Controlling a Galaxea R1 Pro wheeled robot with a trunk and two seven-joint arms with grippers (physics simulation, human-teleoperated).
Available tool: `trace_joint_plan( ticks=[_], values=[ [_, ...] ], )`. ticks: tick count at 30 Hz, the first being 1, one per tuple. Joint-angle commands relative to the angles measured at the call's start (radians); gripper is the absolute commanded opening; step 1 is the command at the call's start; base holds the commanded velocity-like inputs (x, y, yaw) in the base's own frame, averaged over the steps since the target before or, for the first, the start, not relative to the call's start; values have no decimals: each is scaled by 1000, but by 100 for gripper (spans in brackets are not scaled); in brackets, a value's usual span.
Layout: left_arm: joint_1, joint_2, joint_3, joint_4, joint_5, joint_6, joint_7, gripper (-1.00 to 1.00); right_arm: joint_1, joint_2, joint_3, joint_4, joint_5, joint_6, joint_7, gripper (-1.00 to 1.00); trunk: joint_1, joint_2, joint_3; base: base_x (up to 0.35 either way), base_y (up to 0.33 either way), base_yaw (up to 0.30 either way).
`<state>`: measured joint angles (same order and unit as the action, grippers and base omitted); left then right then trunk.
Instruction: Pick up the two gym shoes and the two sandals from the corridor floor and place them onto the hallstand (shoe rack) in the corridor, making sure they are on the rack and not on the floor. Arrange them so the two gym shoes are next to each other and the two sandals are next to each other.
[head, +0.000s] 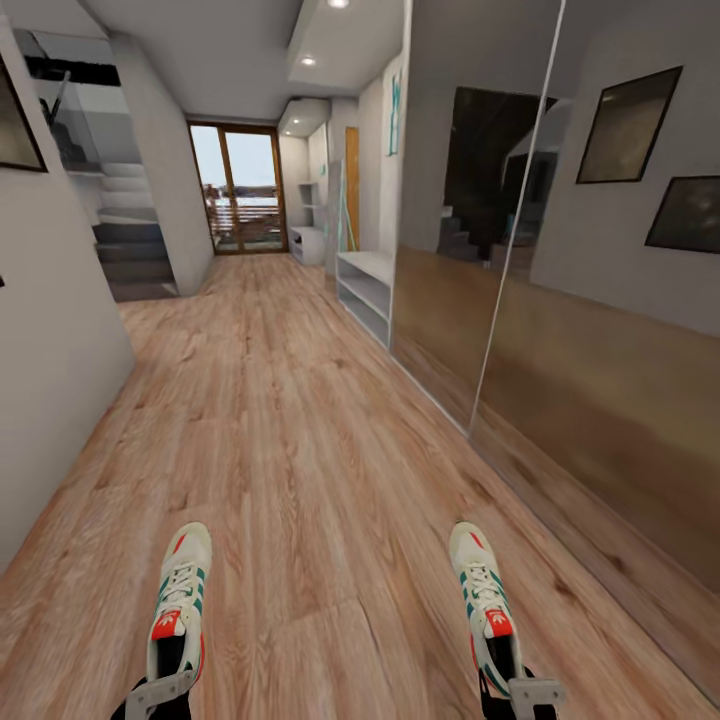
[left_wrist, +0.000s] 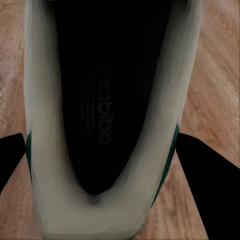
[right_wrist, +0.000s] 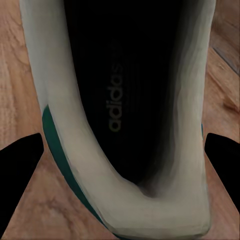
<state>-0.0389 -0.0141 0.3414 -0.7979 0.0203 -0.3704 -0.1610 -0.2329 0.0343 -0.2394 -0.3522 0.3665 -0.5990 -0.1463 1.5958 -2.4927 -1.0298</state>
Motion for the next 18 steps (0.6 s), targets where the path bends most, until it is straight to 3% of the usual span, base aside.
trace_joint_plan(
  ticks=[1,7,18],
  values=[
    [-1,-1,5,0,3,-1,-11,-100,0,0,-5,0,11,-2,-6,-100,0,0,-2,338,-15,172],
    [-1,-1,5,0,3,-1,-11,-100,-1,-1,-5,-1,11,-4,-6,-100,0,0,-9,306,-109,155],
    [-1,-3,7,-1,4,-2,-11,-100,-1,-14,-3,-2,11,-3,3,-100,0,0,-11,286,-161,24]
  ],
)
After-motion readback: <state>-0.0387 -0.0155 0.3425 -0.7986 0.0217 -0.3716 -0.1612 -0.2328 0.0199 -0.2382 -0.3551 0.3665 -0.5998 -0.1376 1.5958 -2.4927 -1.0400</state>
